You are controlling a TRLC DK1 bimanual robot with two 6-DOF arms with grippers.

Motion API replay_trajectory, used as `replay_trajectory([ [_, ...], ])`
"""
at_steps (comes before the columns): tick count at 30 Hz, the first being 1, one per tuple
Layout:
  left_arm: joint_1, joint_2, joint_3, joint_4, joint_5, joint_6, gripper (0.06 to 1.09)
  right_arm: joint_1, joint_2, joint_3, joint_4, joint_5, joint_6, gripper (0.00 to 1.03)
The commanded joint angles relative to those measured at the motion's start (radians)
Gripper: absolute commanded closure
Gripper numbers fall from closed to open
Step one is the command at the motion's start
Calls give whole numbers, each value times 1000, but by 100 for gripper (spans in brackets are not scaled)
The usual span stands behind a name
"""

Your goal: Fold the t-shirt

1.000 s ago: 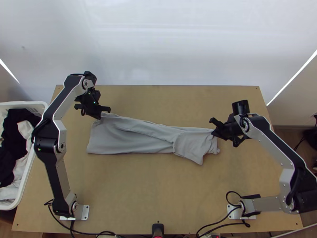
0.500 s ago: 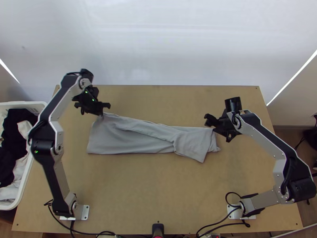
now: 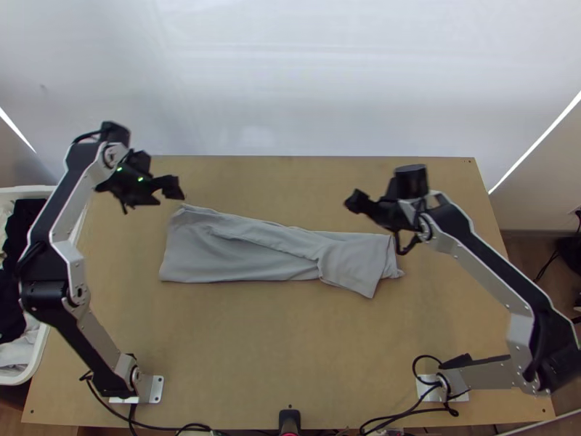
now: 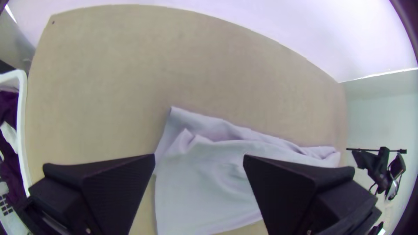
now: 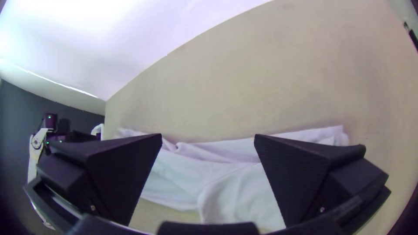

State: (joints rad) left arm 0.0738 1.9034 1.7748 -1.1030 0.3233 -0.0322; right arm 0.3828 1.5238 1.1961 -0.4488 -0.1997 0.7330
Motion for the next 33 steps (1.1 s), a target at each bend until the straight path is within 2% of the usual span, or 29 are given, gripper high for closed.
replay_trajectory([
  [1,162,-56,-179,48,132,20,10,103,145,83,-8,-107,132,4],
  [6,213,-76,-267,104,143,0,10,130,300,189,-56,-230,220,4],
  [9,224,-78,-319,146,160,-3,10,130,372,223,-73,-271,266,4],
  [18,228,-115,-489,350,138,38,10,139,437,240,-73,-273,255,4],
  [21,222,-113,-514,376,131,40,10,136,447,243,-71,-271,250,4],
  [25,196,-109,-548,407,71,63,10,131,455,244,-71,-271,243,4],
  [33,109,-121,-620,439,72,78,10,123,453,246,-71,-271,238,4],
])
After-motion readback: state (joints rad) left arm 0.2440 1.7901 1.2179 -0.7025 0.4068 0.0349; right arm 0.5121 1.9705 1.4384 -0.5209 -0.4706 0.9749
